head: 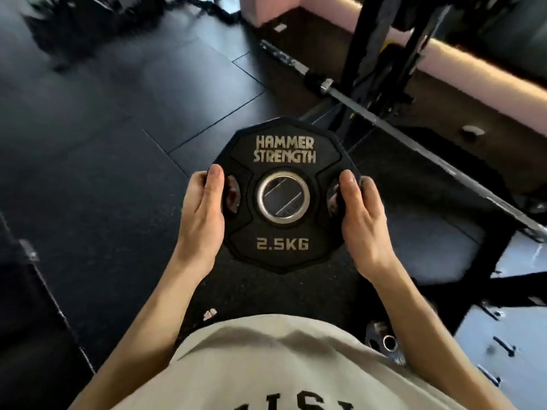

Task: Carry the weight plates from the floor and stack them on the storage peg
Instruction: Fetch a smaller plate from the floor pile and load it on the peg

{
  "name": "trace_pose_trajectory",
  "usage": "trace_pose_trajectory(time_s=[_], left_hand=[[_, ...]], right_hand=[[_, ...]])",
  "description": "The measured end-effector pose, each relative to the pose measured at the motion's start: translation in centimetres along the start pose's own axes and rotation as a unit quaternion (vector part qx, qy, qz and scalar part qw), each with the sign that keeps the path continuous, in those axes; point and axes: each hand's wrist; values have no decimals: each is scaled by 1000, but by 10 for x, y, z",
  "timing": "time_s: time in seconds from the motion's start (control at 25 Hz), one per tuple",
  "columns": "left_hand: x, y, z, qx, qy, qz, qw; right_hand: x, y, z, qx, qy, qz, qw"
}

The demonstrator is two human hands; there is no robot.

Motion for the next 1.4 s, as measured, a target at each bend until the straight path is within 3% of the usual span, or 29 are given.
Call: trace_pose_trajectory(time_s=[0.24,0.52,1.04,1.4], left_hand=[[176,7,45,-25,110,1,994],[293,17,124,-24,150,10,988],[332,29,394,1,181,45,982],[337,29,632,-19,147,28,989]], right_hand=[[-189,-11,3,15,-127,-5,992],[-337,-28,38,21,-169,-3,985],[-509,-74,279,1,-208,-2,978],[-609,-109,466,4,-153,-10,988]])
Point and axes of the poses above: each hand's wrist, its own z-axis towards the middle knuckle, its own x-axis out of the back of the hand, y = z × x, and after that the axes turned 5 degrees about -x, right-handed
